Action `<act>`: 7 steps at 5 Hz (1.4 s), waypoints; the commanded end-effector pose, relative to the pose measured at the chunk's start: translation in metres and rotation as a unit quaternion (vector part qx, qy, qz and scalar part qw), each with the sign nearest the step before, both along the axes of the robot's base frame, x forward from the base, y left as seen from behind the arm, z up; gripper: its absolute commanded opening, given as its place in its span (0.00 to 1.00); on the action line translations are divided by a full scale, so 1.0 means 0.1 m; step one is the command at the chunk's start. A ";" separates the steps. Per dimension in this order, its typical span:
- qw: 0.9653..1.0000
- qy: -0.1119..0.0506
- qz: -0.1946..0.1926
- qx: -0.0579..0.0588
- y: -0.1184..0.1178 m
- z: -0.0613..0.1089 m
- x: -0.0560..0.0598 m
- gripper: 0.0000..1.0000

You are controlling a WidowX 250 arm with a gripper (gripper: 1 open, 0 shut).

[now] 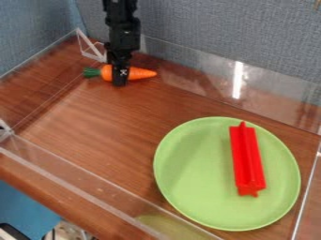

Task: Put the carrot on the green plate

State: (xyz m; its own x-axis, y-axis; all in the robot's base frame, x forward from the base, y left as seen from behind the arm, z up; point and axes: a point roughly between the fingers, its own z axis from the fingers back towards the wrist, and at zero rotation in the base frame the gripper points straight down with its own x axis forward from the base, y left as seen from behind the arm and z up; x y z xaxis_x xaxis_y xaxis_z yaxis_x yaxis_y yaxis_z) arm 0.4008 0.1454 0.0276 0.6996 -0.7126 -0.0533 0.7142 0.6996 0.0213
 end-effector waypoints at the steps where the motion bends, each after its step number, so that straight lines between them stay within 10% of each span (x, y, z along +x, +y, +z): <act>1: 1.000 -0.029 0.004 0.000 0.10 0.12 0.09 0.00; 7: 0.998 -0.041 -0.019 -0.051 0.11 -0.04 0.21 0.00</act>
State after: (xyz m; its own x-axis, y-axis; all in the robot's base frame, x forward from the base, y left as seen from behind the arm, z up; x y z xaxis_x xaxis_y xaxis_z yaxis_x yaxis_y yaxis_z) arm 0.4114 0.1522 0.0248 0.6794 -0.7312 0.0611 0.7332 0.6798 -0.0181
